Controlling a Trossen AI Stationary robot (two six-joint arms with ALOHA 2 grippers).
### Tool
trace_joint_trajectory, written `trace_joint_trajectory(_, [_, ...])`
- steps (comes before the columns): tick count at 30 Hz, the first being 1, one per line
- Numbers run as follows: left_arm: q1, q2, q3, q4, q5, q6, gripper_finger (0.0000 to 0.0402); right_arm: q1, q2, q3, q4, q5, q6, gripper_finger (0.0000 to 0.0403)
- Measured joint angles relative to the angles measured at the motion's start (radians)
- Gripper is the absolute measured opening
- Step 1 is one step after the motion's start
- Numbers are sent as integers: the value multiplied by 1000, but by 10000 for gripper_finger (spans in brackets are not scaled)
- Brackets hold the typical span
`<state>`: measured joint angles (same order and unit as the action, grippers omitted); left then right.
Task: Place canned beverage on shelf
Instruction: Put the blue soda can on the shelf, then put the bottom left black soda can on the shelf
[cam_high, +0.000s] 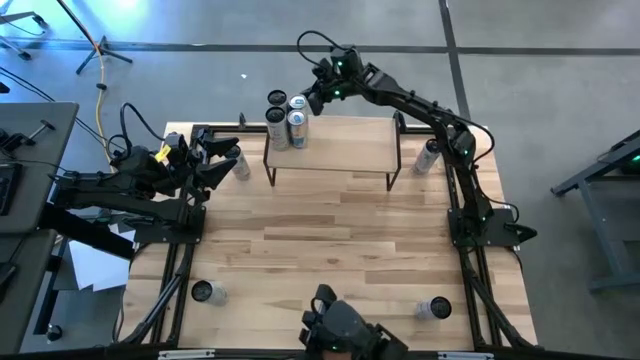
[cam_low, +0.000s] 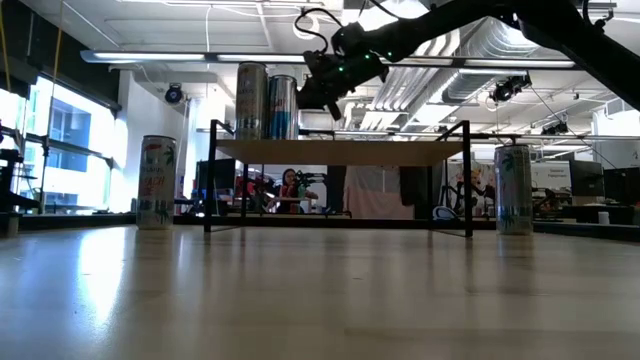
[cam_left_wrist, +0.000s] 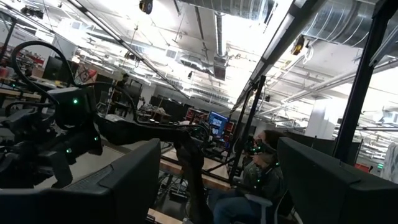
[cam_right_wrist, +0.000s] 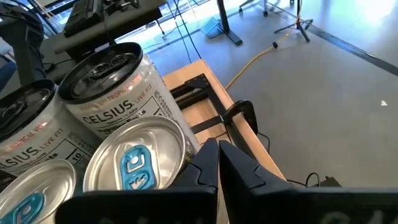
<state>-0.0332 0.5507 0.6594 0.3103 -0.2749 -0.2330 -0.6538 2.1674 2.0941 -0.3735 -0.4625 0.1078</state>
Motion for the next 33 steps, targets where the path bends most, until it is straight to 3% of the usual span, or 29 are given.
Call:
trace_joint_trajectory(15, [0,0,0,0,4,-1,296,1,-1,-1,-7,-108,-39,0])
trace_joint_trajectory(28, [0,0,0,-1,4,-1,296,-48,-4,-1,-13,-112,-64,0])
trace_joint_trajectory(33, [0,0,0,-22,4,-1,296,-82,-45,-1,-100,-110,-153,0])
